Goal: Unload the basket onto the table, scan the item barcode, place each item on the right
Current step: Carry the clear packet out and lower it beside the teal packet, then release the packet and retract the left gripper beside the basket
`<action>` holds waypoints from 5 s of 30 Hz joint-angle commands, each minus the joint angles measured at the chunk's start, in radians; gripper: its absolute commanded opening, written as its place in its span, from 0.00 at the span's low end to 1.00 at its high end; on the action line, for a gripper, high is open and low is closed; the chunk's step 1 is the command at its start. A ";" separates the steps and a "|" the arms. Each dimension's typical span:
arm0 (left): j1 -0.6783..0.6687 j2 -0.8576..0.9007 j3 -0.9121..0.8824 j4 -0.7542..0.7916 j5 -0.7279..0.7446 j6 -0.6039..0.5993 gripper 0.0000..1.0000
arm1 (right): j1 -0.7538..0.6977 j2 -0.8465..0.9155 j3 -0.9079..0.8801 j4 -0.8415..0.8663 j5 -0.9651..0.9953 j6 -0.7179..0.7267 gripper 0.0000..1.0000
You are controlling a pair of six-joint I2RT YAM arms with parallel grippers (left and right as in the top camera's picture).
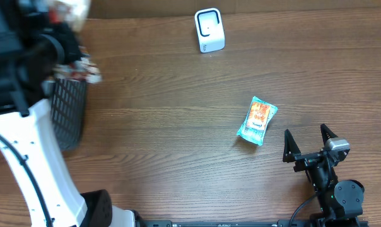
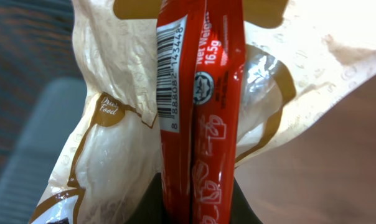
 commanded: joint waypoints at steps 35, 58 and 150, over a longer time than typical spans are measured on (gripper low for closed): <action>-0.652 0.023 -1.165 0.682 -0.191 -0.564 0.04 | -0.005 -0.010 -0.010 0.003 -0.006 0.005 1.00; -0.681 0.024 -1.314 0.888 -0.173 -0.564 0.05 | -0.005 -0.010 -0.010 0.003 -0.006 0.005 1.00; 0.061 0.088 -0.758 0.341 -0.217 -0.167 1.00 | -0.005 -0.010 -0.010 0.003 -0.006 0.005 1.00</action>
